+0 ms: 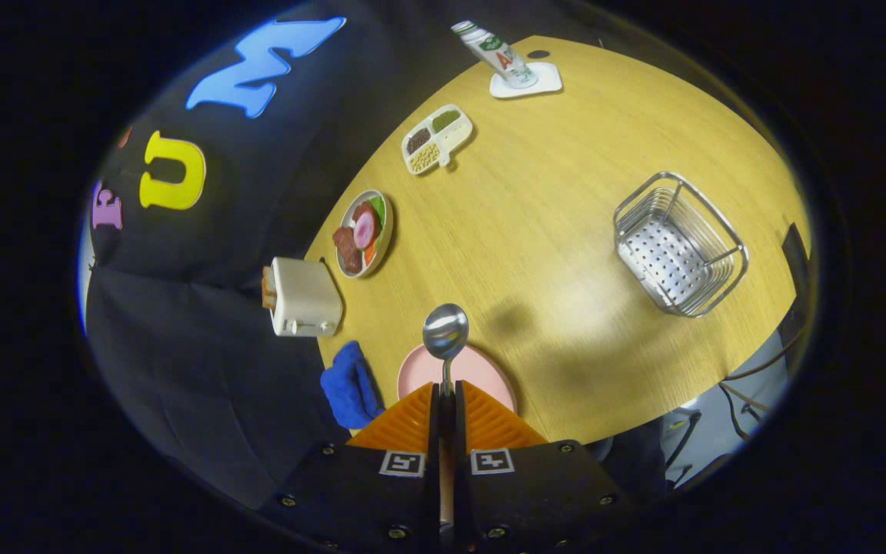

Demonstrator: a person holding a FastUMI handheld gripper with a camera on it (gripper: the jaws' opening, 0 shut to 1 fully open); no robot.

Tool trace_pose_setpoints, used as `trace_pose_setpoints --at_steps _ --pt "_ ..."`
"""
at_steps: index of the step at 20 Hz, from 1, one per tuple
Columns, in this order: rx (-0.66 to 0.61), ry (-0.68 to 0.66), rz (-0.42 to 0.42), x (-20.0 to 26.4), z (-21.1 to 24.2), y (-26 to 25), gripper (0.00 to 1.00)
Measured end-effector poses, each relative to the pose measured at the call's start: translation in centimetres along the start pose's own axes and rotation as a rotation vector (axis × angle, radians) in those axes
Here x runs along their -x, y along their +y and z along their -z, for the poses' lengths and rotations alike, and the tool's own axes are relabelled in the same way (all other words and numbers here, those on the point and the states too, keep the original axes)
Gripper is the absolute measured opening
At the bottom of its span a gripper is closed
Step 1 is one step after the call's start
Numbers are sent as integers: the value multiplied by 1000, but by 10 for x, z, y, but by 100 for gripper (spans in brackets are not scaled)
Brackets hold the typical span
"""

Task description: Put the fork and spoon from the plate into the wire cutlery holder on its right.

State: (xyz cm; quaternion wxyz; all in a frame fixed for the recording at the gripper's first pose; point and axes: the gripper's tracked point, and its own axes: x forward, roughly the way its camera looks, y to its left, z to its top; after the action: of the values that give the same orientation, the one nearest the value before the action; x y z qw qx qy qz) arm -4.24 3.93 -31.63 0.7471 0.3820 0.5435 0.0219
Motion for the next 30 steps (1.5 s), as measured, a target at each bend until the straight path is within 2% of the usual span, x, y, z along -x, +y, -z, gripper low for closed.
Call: trace_pose_setpoints --at_steps 9,15,21,24,26,30 --pt "-165 -170 63 66 -52 -80 8" --pt "-246 -164 124 70 -53 -115 8" --pt "-258 -150 173 62 -49 -126 9" --pt "-250 -172 178 65 -54 -125 22" --pt "-222 -185 192 69 -57 -125 51" --pt "-197 -203 181 76 -59 -113 52"
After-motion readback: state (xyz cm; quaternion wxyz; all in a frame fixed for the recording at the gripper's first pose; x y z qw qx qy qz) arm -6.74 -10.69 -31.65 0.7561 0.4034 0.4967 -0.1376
